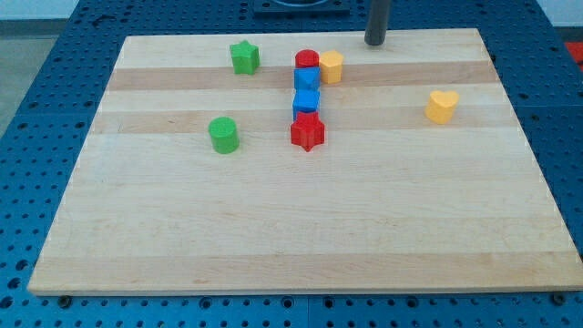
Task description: Point your arm to top center
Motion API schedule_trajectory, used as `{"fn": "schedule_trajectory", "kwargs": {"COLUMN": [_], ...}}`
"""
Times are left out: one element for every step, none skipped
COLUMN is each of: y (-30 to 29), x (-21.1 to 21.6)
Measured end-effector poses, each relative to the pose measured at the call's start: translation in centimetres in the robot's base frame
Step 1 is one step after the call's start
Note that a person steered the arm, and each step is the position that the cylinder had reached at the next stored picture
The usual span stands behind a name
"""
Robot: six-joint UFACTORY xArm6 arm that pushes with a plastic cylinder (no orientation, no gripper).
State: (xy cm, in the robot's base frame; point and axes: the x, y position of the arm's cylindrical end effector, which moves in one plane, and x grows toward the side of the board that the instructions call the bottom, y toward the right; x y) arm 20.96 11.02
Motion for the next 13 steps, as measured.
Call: {"fn": "schedule_trajectory", "kwargs": {"y": [-1.8,-1.9,-2.0,-2.5,-2.6,-2.6,-2.6,-2.6,-3.0,-5.0,-6.2,-6.2,-6.2], "x": [-1.0,-1.2,-1.7,-1.7,-1.8,-1.7,-1.8,-1.3,-1.1,-1.1,-1.1,-1.1,-1.2]}}
